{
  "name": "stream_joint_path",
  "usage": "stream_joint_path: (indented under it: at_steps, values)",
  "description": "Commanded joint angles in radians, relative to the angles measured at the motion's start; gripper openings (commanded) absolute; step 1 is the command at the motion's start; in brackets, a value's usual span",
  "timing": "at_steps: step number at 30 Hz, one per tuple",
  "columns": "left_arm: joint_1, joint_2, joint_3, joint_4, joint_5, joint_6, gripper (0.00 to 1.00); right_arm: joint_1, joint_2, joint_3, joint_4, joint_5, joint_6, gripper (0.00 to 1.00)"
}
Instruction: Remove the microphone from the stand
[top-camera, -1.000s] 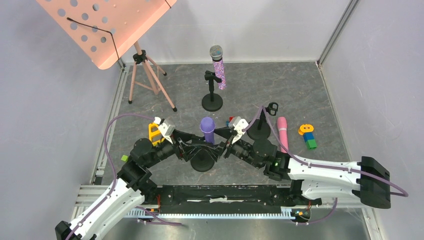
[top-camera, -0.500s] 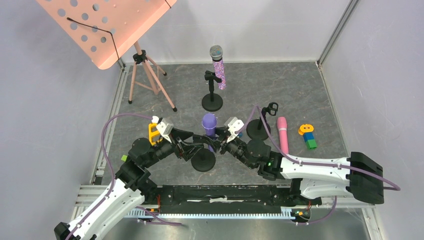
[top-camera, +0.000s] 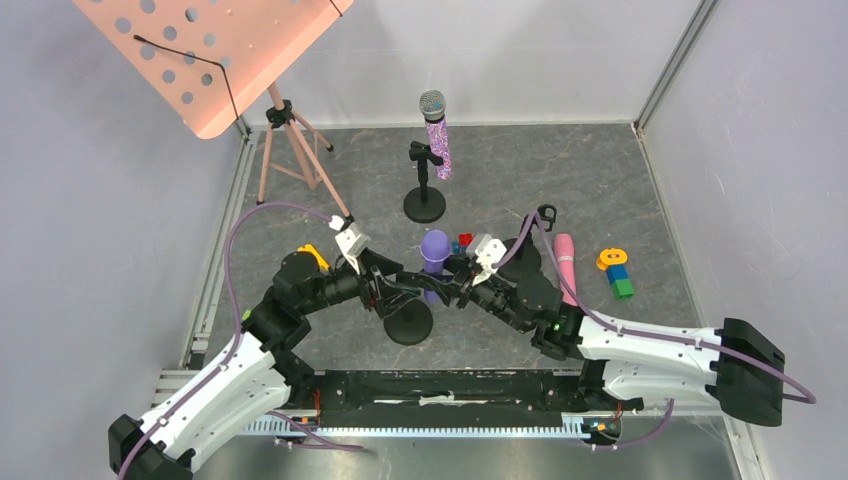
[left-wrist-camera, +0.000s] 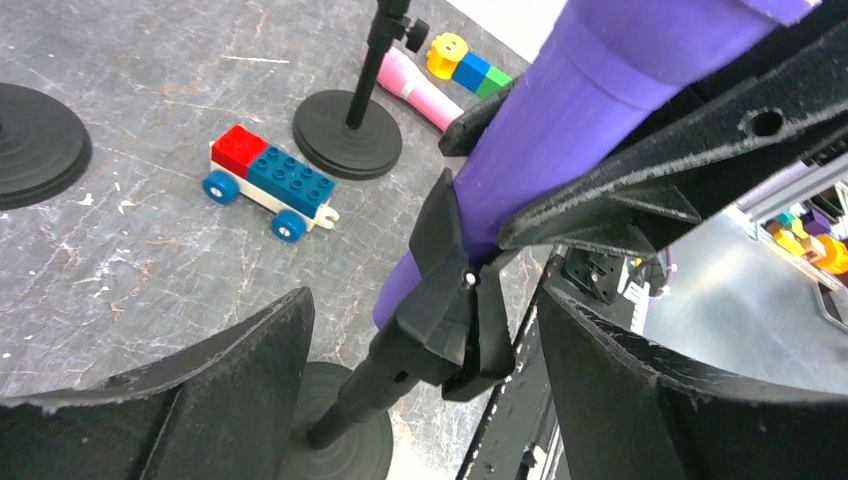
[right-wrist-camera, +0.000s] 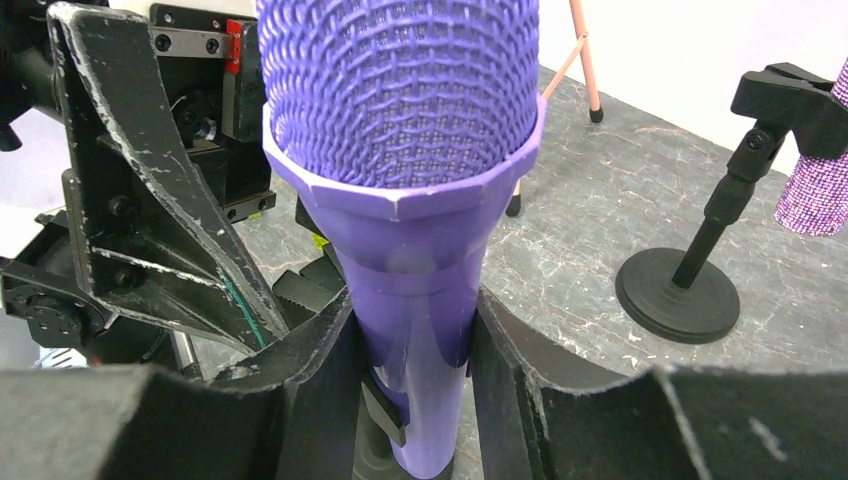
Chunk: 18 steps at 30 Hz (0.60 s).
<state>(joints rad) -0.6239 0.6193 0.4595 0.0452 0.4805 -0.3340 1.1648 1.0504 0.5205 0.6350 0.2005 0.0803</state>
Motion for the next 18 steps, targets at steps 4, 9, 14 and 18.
stream_joint_path:
  at_steps: [4, 9, 14, 18]
  values:
    - [0.001, 0.064, 0.102, -0.010, 0.128, 0.064, 0.76, -0.034, -0.004, -0.021, 0.074, -0.123, 0.050, 0.44]
    - [0.001, 0.043, 0.111, -0.040, 0.114, 0.059, 0.69, -0.034, 0.051, -0.002, 0.111, -0.149, 0.088, 0.51]
    - [0.001, 0.012, 0.192, -0.211, 0.067, 0.088, 0.76, -0.034, 0.079, 0.016, 0.115, -0.133, 0.113, 0.59]
    - [0.001, 0.037, 0.269, -0.370, 0.056, 0.142, 0.77, -0.034, 0.073, 0.016, 0.123, -0.113, 0.127, 0.65]
